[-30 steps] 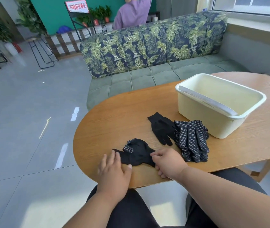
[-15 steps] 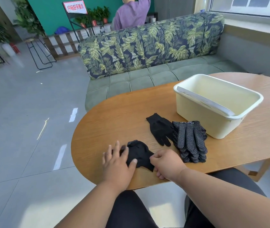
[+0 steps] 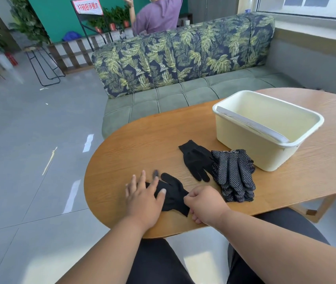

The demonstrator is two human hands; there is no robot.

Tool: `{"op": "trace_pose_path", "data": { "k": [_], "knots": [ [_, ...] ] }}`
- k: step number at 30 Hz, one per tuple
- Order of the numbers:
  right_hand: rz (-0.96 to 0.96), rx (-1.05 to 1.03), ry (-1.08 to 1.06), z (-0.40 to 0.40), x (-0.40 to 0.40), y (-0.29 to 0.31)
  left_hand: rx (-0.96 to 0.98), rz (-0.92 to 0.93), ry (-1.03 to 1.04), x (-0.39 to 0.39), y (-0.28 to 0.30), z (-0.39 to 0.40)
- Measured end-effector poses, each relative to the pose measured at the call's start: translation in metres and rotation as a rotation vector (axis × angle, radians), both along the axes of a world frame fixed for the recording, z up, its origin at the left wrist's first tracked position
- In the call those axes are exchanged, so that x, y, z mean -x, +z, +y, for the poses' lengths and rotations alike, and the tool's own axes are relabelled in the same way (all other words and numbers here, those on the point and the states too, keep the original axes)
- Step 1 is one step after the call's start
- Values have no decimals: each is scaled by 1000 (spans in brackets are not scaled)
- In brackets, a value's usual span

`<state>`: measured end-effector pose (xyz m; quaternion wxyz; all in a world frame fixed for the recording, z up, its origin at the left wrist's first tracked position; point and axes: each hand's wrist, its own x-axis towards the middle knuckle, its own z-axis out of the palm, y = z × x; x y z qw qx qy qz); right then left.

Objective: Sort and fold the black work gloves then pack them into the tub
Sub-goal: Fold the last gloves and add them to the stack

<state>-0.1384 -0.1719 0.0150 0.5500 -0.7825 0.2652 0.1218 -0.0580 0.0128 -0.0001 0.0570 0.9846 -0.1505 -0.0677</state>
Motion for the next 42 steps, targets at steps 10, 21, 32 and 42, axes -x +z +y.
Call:
{"op": "trace_pose_path", "data": {
  "k": [10,21,32,42],
  "knots": [
    [3,23,19,-1,-1,0,48,1,-76,3,-1,-4],
    [2,51,9,0,-1,-3,17,2,20,2,-15,10],
    [-27,192,32,1,1,-5,-55,64,-305,14,-22,-14],
    [-78,231,18,-3,2,-15,247,-94,-328,22,-20,5]
  ]
}}
